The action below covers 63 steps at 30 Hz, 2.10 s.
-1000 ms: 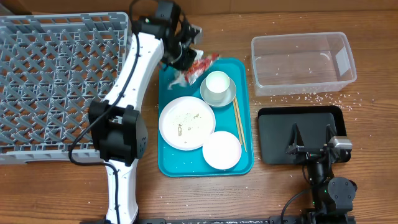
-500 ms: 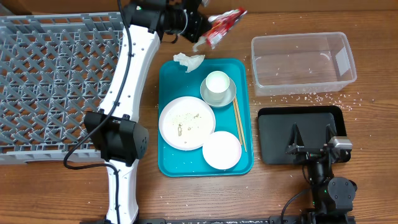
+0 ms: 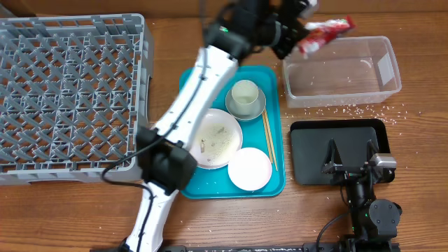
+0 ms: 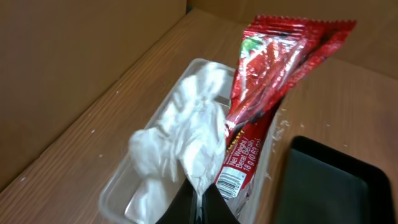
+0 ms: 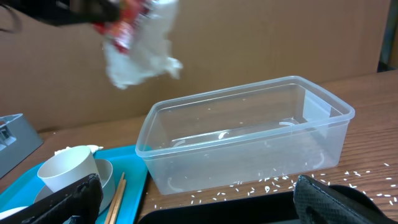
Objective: Sort waste into correct bins and load items into the dishwasher
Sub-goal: 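Lift tissue and wrapper with left gripper, drop into clear bin, then return left gripper to tray, grasp remaining white tissue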
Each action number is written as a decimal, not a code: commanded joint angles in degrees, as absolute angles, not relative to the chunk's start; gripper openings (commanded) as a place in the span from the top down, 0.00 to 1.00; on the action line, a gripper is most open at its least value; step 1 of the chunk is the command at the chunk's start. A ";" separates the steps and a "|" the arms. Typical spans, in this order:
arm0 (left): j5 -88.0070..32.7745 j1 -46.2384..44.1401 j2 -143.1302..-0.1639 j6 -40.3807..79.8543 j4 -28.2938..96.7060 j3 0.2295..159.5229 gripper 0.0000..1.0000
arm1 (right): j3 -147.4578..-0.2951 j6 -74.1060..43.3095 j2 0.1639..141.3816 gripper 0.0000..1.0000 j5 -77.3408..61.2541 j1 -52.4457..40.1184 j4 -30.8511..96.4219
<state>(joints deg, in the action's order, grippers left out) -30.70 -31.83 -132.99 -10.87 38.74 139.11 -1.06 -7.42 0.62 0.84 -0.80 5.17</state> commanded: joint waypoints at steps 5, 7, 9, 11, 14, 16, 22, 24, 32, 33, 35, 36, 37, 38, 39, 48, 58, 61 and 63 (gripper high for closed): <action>-22.90 -33.74 -140.53 -3.99 31.59 138.78 0.75 | -0.45 -7.03 0.19 0.00 0.73 -1.02 4.80; -22.92 -33.74 -141.01 -2.85 31.66 138.78 0.22 | -0.45 -7.03 0.19 0.00 0.73 -1.02 4.80; -22.94 -33.65 -141.10 -2.48 32.01 138.80 0.22 | -0.45 -7.03 0.19 0.00 0.73 -1.02 4.80; -22.94 -33.43 -140.53 -2.50 32.18 138.89 0.22 | -0.45 -7.03 0.19 0.00 0.73 -1.02 4.80; -22.85 -32.75 -138.19 -2.52 32.49 139.04 0.17 | -0.45 -7.03 0.19 0.00 0.73 -1.02 4.80; -21.65 -31.83 -135.72 -2.57 33.28 139.04 0.14 | -0.45 -7.03 0.19 0.00 0.73 -1.02 4.80; -14.31 -23.18 -128.49 -2.76 42.26 139.04 0.15 | -0.45 -7.03 0.19 0.00 0.73 -1.02 4.80; -14.20 -19.22 -128.20 -3.01 45.71 139.04 0.14 | -0.45 -7.03 0.19 0.00 0.73 -1.02 4.80; -15.11 -10.59 -134.78 -7.84 61.23 138.89 0.27 | -0.45 -7.03 0.19 0.00 0.73 -1.02 4.80; -15.25 -10.46 -135.76 -8.49 62.24 138.89 0.27 | -0.45 -7.03 0.19 0.00 0.73 -1.02 4.80; -15.94 -10.41 -137.71 -10.83 63.75 138.89 0.25 | -0.45 -7.03 0.19 0.00 0.73 -1.02 4.80; -16.43 -10.44 -138.41 -11.86 64.07 138.89 0.24 | -0.45 -7.03 0.19 0.00 0.71 -1.02 4.80; -16.67 -10.57 -139.15 -12.43 64.27 138.89 0.23 | -0.45 -7.03 0.19 0.00 0.73 -1.02 4.80; -16.67 -10.92 -139.98 -12.45 64.27 138.89 0.22 | -0.45 -7.03 0.19 0.00 0.73 -1.02 4.80; -16.69 -11.29 -140.62 -12.45 64.25 138.89 0.21 | -0.45 -7.03 0.19 0.00 0.73 -1.02 4.80; -15.68 -14.33 -144.77 -14.48 65.41 138.85 0.21 | -0.45 -7.03 0.19 0.00 0.73 -1.02 4.80; 0.01 -17.67 -148.27 -12.97 63.94 138.85 0.25 | -0.45 -7.03 0.19 0.00 0.73 -1.02 4.80; -0.23 -17.67 -149.56 -11.75 63.18 138.85 0.27 | -0.45 -7.03 0.19 0.00 0.73 -1.02 4.80; -1.17 -17.72 -150.34 -11.73 63.11 138.85 0.27 | -0.45 -7.03 0.19 0.00 0.73 -1.02 4.80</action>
<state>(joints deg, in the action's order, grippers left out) -2.63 -17.85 -148.40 -12.80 63.29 138.91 -1.06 -7.42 0.62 0.82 -0.80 5.15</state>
